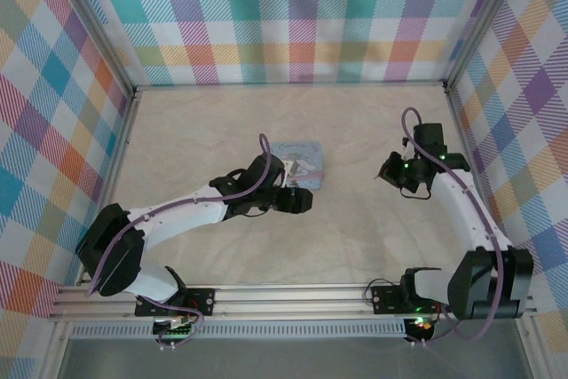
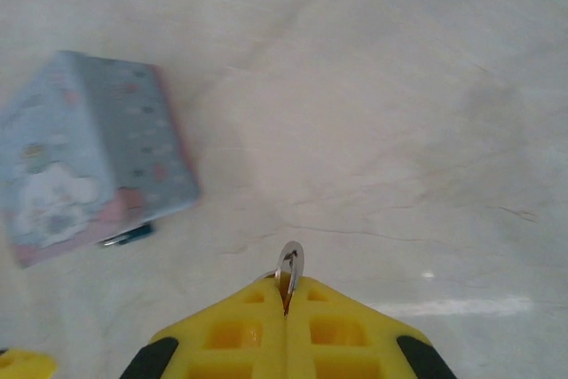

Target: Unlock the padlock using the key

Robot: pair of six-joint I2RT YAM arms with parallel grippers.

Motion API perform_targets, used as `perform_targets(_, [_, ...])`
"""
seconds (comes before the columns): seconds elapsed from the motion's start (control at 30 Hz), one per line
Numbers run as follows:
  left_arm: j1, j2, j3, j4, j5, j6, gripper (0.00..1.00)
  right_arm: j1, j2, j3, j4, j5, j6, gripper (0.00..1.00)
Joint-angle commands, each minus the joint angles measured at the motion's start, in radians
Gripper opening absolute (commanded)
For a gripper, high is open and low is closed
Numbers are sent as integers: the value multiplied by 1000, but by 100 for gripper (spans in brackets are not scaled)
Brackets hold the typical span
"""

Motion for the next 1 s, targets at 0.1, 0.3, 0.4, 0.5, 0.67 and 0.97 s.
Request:
perform_targets(0.1, [61, -54, 85, 132, 112, -38, 65, 115, -55, 99, 25, -87, 81, 0])
perform_targets(0.3, [86, -70, 120, 263, 180, -86, 59, 284, -50, 149, 106, -25, 197, 0])
perform_targets(0.4, [84, -61, 143, 302, 203, -89, 57, 347, -38, 160, 143, 4, 249, 0])
perform_targets(0.5, [79, -39, 170, 291, 219, -71, 54, 392, -27, 174, 167, 13, 283, 0])
perform_targets(0.67, [59, -21, 185, 282, 227, -50, 49, 433, -20, 183, 186, 33, 321, 0])
perform_targets(0.97, [39, -2, 200, 252, 231, -26, 39, 435, -28, 182, 206, 33, 343, 0])
